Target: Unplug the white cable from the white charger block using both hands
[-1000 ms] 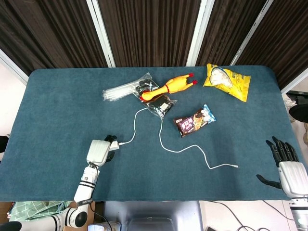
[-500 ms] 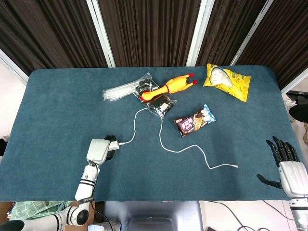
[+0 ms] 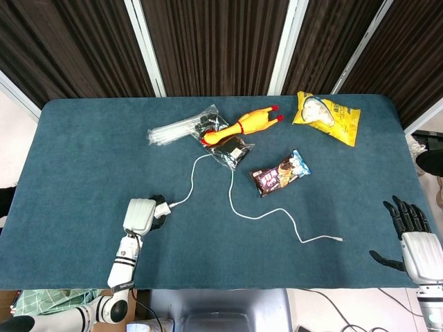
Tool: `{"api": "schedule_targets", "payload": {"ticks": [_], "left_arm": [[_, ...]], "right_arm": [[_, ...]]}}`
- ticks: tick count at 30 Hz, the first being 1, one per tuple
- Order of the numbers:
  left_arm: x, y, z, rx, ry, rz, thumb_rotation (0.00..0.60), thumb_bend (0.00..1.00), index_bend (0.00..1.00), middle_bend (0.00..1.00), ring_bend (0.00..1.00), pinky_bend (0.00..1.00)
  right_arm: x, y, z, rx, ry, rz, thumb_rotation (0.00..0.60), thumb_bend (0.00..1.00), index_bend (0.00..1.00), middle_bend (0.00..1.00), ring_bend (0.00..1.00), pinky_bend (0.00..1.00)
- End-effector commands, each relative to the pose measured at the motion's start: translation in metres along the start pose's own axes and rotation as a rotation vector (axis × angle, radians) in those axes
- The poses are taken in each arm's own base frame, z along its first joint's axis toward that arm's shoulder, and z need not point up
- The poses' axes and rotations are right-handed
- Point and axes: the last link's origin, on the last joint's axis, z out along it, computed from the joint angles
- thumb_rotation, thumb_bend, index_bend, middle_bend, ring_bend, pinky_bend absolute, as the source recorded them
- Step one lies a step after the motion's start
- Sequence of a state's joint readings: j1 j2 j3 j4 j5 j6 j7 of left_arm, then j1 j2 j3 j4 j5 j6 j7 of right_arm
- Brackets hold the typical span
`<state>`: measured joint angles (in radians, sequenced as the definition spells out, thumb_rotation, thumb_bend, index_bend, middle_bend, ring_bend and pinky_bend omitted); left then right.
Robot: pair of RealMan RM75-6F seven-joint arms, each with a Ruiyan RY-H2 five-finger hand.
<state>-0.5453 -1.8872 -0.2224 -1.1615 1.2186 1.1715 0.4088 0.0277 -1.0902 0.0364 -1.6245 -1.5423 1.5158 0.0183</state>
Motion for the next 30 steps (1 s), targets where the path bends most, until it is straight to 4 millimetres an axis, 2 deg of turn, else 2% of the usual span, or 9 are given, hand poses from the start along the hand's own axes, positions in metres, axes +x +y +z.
{"api": "schedule_targets", "payload": {"ticks": [1, 6, 9, 10, 12, 15, 20, 25, 30], "left_arm": [[0.003, 0.001, -0.002, -0.013, 0.018, -0.04, 0.6, 0.6, 0.69, 0.79, 1.0, 1.0], [0.009, 0.003, -0.012, -0.051, -0.006, -0.12, 0.6, 0.64, 0.71, 0.83, 1.0, 1.0], [0.017, 0.008, -0.024, -0.098, -0.016, -0.163, 0.6, 0.65, 0.72, 0.84, 1.0, 1.0], [0.021, 0.01, -0.028, -0.115, -0.013, -0.17, 0.6, 0.65, 0.72, 0.85, 1.0, 1.0], [0.03, 0.015, -0.037, -0.156, 0.004, -0.174, 0.6, 0.65, 0.72, 0.85, 1.0, 1.0], [0.041, 0.023, -0.051, -0.209, 0.031, -0.188, 0.6, 0.66, 0.72, 0.85, 1.0, 1.0], [0.056, 0.04, -0.067, -0.262, 0.066, -0.208, 0.6, 0.66, 0.73, 0.85, 1.0, 1.0], [0.067, 0.056, -0.078, -0.286, 0.087, -0.225, 0.6, 0.67, 0.73, 0.86, 1.0, 1.0], [0.073, 0.07, -0.082, -0.305, 0.096, -0.232, 0.6, 0.67, 0.73, 0.86, 1.0, 1.0]], "right_arm": [[-0.001, -0.001, 0.0, 0.002, -0.001, -0.001, 0.6, 0.19, 0.0, 0.0, 0.0, 0.0], [-0.001, -0.005, 0.001, 0.024, 0.015, 0.003, 0.6, 0.19, 0.0, 0.0, 0.0, 0.0], [-0.005, -0.015, 0.006, 0.086, 0.046, 0.05, 0.6, 0.19, 0.01, 0.0, 0.0, 0.0], [-0.006, -0.019, 0.007, 0.111, 0.05, 0.07, 0.6, 0.19, 0.02, 0.0, 0.0, 0.0], [-0.006, -0.03, 0.014, 0.176, 0.05, 0.116, 0.6, 0.19, 0.11, 0.0, 0.0, 0.0], [-0.004, -0.049, 0.029, 0.258, 0.022, 0.169, 0.6, 0.19, 0.26, 0.0, 0.0, 0.0], [0.0, -0.094, 0.065, 0.364, -0.019, 0.218, 0.6, 0.24, 0.41, 0.0, 0.0, 0.0], [-0.001, -0.14, 0.091, 0.417, -0.081, 0.286, 0.6, 0.26, 0.47, 0.0, 0.0, 0.0], [0.0, -0.173, 0.104, 0.454, -0.146, 0.298, 0.6, 0.29, 0.51, 0.01, 0.0, 0.0]]}}
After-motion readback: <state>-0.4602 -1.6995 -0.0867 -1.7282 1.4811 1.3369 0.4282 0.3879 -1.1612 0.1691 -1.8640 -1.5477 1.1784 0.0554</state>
